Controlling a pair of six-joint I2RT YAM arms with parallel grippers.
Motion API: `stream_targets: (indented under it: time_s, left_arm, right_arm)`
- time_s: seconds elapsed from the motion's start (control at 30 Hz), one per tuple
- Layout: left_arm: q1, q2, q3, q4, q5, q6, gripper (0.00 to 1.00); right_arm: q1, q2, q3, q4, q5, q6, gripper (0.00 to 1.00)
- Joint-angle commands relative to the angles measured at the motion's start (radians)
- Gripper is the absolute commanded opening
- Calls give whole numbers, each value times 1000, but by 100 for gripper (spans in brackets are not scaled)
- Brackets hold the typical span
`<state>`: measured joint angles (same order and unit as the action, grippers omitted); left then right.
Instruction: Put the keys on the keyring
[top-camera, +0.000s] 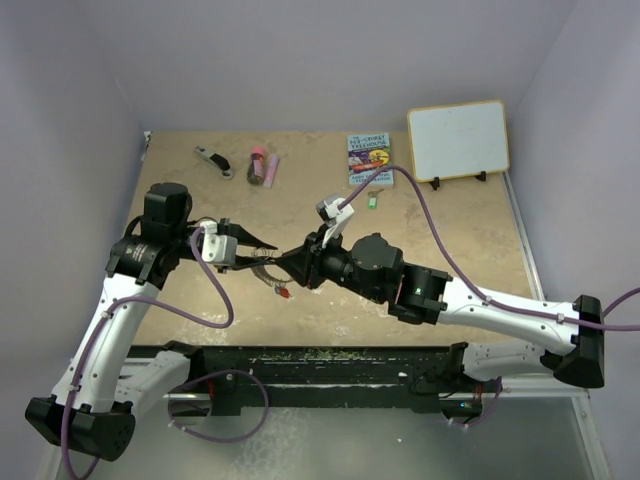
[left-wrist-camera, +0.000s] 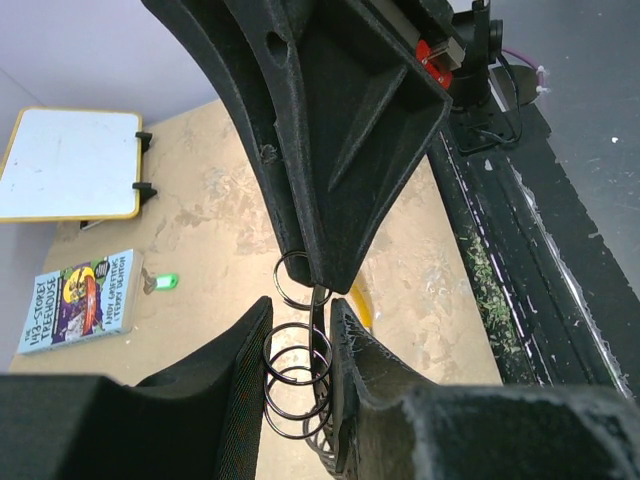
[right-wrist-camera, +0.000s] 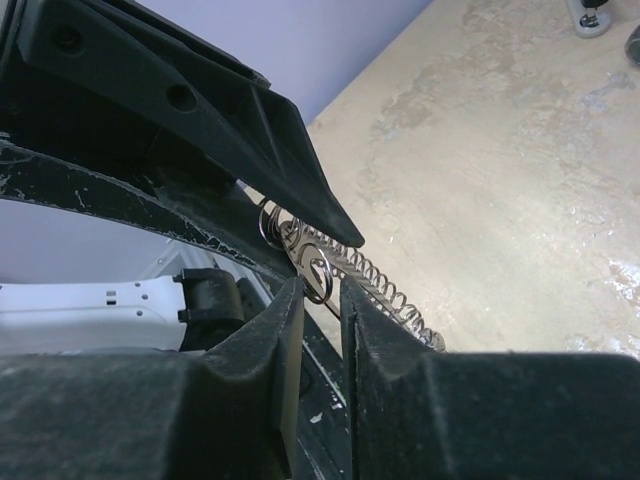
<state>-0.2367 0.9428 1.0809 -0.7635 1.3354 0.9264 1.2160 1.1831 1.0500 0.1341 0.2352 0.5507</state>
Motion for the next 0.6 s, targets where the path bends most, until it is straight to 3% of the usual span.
stream_targets:
  time_s: [0.0, 0.27, 0.43, 0.5, 0.53, 0.57]
  left_arm:
    - [4, -13, 10, 47, 54, -10, 4]
    - [4, -10, 5, 48, 63, -26, 4]
    - [4, -3, 9, 43, 68, -34, 8]
    - [4, 0, 17, 32, 70, -35, 17]
    - [4, 3, 26, 19, 70, -26, 26]
    - [4, 6, 35, -4, 65, -9, 41]
  right_arm:
    - [-7, -32, 13, 55, 5, -7, 18]
    - [-7, -54, -14, 108, 13, -61, 0]
    - [-6, -44, -1, 128, -9, -120, 0]
    - [-5, -40, 3, 114, -13, -126, 0]
    - [-5, -38, 7, 102, -16, -128, 0]
    - [-6, -36, 12, 89, -19, -130, 0]
